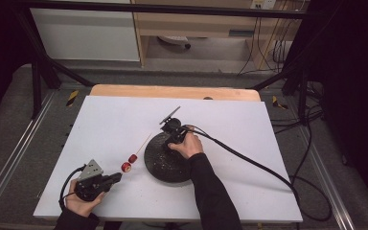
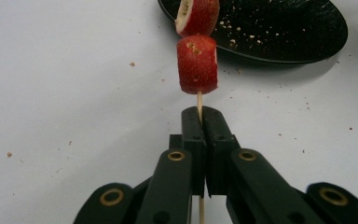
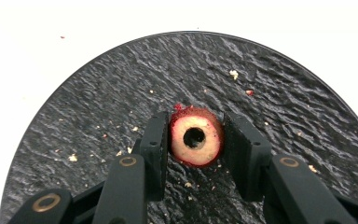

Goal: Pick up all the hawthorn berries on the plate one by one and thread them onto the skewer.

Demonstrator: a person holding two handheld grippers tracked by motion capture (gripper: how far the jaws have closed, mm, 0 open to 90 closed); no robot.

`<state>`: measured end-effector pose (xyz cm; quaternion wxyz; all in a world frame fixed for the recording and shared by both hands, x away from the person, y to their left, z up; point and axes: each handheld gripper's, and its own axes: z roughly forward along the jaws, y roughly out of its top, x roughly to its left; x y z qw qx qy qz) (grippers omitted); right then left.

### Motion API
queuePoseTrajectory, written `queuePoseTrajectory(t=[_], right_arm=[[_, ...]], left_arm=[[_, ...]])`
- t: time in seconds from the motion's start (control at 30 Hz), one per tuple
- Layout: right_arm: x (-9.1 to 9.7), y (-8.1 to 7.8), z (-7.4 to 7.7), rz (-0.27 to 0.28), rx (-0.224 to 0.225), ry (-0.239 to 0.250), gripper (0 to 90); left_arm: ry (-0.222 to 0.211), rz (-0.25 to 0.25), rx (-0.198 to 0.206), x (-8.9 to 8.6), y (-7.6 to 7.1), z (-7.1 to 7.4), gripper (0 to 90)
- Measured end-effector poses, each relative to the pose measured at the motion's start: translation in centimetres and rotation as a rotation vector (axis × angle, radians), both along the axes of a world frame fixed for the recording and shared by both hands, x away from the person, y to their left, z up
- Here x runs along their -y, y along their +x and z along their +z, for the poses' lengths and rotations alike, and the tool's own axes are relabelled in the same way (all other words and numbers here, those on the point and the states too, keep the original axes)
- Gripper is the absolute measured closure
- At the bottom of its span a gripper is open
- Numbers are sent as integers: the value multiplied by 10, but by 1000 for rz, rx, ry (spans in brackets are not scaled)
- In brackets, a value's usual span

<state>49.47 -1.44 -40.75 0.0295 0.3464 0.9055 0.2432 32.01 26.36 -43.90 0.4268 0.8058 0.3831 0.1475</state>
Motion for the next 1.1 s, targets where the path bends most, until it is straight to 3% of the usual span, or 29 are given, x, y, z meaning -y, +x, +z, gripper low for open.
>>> queuePoseTrajectory(t=[0.77,1.1], right_arm=[[11,-18,22,-21,16,72,627],[27,-33,29,-72,35,184,627]], left_arm=[[0,-2,4,1,-1,0,879],[1,-5,7,3,-2,1,879]])
